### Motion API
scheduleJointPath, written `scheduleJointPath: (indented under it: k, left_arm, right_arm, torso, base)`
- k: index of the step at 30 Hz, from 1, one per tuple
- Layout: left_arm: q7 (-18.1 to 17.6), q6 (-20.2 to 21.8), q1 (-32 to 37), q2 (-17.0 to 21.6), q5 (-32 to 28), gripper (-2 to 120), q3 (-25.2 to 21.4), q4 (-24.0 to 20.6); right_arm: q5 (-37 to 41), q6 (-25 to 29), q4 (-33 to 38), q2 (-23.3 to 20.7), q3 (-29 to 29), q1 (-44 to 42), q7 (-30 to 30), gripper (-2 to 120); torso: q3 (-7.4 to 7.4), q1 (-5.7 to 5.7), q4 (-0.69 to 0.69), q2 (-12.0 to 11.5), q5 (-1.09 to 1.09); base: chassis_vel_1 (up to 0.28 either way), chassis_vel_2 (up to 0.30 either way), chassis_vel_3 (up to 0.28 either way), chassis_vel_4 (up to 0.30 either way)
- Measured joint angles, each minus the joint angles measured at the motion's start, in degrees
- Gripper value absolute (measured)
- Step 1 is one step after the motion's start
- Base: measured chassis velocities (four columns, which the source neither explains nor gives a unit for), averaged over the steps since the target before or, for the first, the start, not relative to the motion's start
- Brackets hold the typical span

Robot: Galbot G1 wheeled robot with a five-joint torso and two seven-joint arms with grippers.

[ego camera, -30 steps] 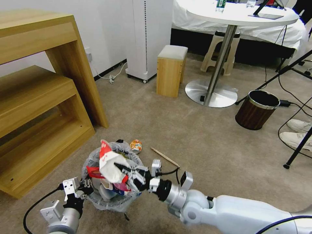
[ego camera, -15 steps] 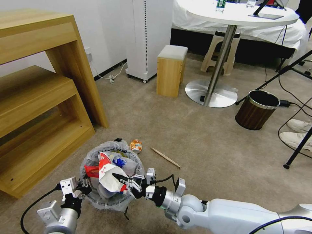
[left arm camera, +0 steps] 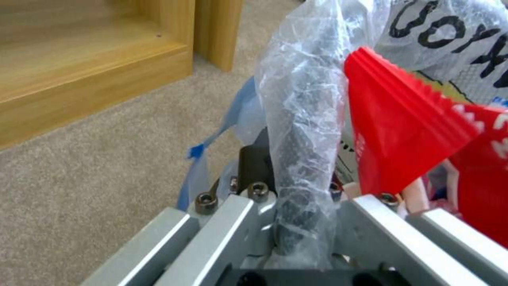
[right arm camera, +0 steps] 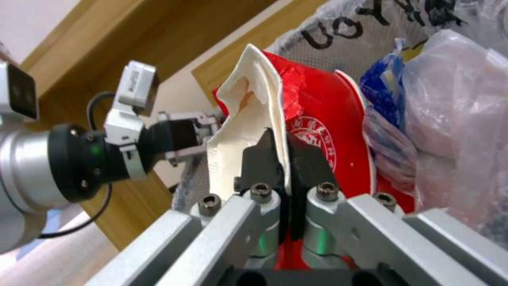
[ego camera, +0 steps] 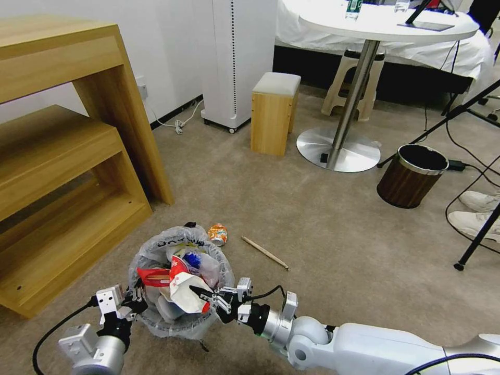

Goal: Pick up the trash bin and place the garbage on the floor into it.

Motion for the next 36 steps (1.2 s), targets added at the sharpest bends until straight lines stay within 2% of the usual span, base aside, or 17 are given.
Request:
scheduleJointPath:
  k: [1,2,5,6,8,10,12,14,17,18,21,22,25,29,36]
  left_arm:
    - [0.0,0.0,0.0,0.0,0.0,1,0.0,0.0]
    - [0.0,0.0,0.0,0.0,0.0,1,0.0,0.0]
    - [0.0,-0.1,0.1,0.0,0.1,1,0.0,0.0]
    - [0.0,-0.1,0.1,0.0,0.1,1,0.0,0.0]
    - [0.1,-0.2,0.1,0.0,0.1,1,0.0,0.0]
    - [0.1,-0.2,0.1,0.1,0.1,1,0.0,0.0]
    - [0.2,-0.2,0.3,0.2,0.1,1,0.0,-0.2]
    - [0.2,-0.2,0.3,0.2,0.1,1,0.0,-0.2]
    - [0.2,-0.2,0.4,0.8,0.1,1,-0.2,-0.2]
    - [0.2,-0.2,0.4,0.8,0.1,1,-0.2,-0.2]
    - [0.1,-0.2,0.5,1.6,0.1,1,-0.6,0.5]
    - [0.1,-0.2,0.5,1.6,0.1,1,-0.6,0.5]
    - [0.1,-0.2,0.5,1.7,0.2,1,-0.3,0.7]
    - [0.1,-0.2,0.5,1.4,0.4,1,0.0,0.8]
    - [0.3,-0.2,0.6,0.9,0.6,1,0.2,0.6]
  right_arm:
    - [-0.2,-0.1,0.0,0.0,0.1,0.0,0.2,5]
    - [-0.2,-0.1,0.0,0.0,0.1,0.0,0.2,5]
    - [-0.6,-0.5,0.4,-0.2,0.5,-0.2,0.6,22]
    - [-0.6,-0.5,0.4,-0.2,0.5,-0.2,0.6,22]
    - [-1.0,-0.9,1.6,-0.5,1.4,-0.5,1.0,33]
    - [-1.2,-1.0,1.8,-0.6,1.7,-0.6,1.1,34]
    - [-1.4,-1.2,2.7,-1.0,2.5,-0.8,1.3,45]
    - [-1.5,-1.3,3.1,-1.2,2.8,-0.8,1.4,49]
    - [-2.8,-1.7,5.9,-2.4,5.6,-2.0,3.0,63]
    - [-2.8,-1.7,5.9,-2.4,5.6,-2.0,3.0,63]
    - [-3.8,-2.0,9.1,-3.6,11.1,-3.8,5.6,78]
    - [-3.8,-2.0,9.1,-3.6,11.1,-3.8,5.6,78]
    - [-4.0,-2.2,10.1,-4.2,14.1,-4.7,6.2,92]
    - [-5.1,-2.1,9.7,-4.4,14.4,-5.6,6.3,100]
    - [-5.5,-2.5,8.6,-3.7,12.5,-5.1,7.0,100]
  torso:
    - [0.00,0.00,0.00,0.0,0.00]
    - [0.00,0.00,0.00,0.0,0.00]
    - [0.00,0.00,0.00,0.0,0.00]
    - [0.00,0.00,0.00,0.0,0.00]
    - [0.00,0.00,0.00,0.0,0.00]
    - [0.00,0.00,0.00,0.0,0.00]
    - [0.00,0.00,0.00,0.0,0.00]
    - [0.00,0.00,0.00,0.0,0.00]
    - [0.00,0.00,0.01,0.0,0.00]
    - [0.00,0.00,0.01,0.0,0.00]
    - [0.00,0.00,0.00,0.0,0.00]
    - [0.00,0.00,0.00,0.0,0.00]
    - [0.00,0.00,0.00,0.0,0.00]
    - [0.00,0.00,0.00,0.0,0.00]
    - [0.00,0.00,0.00,0.0,0.00]
  base:
    - [0.000,0.000,0.000,0.000]
    - [0.000,0.000,0.000,0.000]
    - [0.000,0.000,0.000,0.000]
    - [0.000,0.000,0.000,0.000]
    - [0.000,0.000,0.000,0.000]
    - [0.000,0.000,0.000,0.000]
    - [0.000,0.000,0.000,0.000]
    - [0.000,0.000,0.000,0.000]
    - [0.000,0.000,0.000,0.000]
    - [0.000,0.000,0.000,0.000]
    - [0.000,0.000,0.000,0.000]
    - [0.000,0.000,0.000,0.000]
    - [0.000,0.000,0.000,0.000]
    - [0.000,0.000,0.000,0.000]
    - [0.000,0.000,0.000,0.000]
